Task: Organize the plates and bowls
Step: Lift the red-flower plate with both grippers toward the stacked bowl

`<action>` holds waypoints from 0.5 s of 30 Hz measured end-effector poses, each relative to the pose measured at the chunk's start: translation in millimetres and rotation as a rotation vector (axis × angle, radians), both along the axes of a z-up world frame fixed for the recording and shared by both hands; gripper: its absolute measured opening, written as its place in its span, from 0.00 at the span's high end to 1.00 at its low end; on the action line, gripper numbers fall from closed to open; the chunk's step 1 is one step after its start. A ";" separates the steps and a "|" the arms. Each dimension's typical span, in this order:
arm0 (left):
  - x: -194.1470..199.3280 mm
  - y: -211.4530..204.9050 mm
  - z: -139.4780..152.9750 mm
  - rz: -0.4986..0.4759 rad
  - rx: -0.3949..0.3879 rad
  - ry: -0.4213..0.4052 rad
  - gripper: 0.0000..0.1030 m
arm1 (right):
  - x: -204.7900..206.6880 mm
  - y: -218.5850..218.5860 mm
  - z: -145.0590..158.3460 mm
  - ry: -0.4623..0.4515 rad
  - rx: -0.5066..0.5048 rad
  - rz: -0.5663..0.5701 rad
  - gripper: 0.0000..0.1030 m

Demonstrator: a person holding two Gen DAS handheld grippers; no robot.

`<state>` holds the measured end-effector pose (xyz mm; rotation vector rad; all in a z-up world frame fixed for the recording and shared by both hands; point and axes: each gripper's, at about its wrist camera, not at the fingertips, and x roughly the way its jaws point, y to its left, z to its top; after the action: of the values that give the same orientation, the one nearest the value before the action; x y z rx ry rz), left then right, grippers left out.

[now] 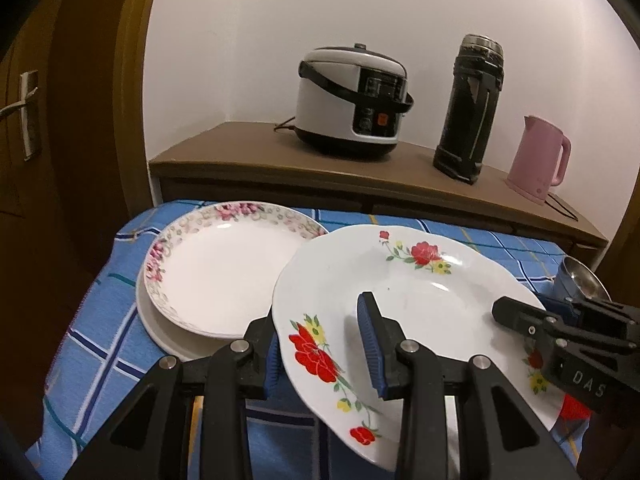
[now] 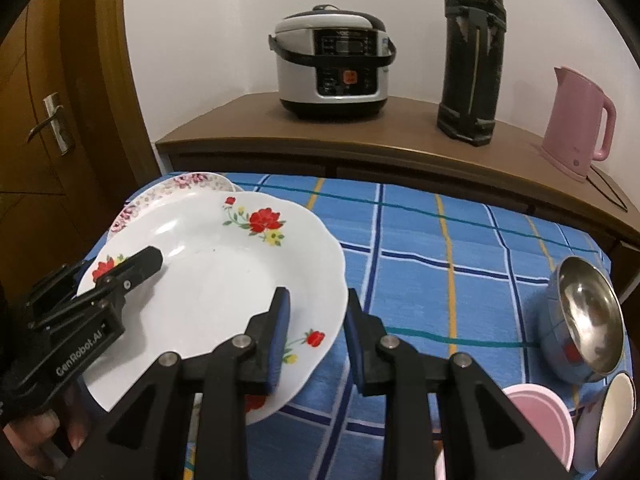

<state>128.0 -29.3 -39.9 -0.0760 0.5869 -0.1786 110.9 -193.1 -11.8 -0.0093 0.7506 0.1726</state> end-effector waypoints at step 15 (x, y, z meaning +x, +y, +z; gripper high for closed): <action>1.3 3.8 5.8 0.002 -0.013 -0.014 0.64 | -4.9 1.8 13.5 -0.078 0.004 0.002 0.74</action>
<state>129.4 -25.4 -34.1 -0.0878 0.5719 -0.1807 106.0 -191.3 1.7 -0.0129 0.6729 0.1747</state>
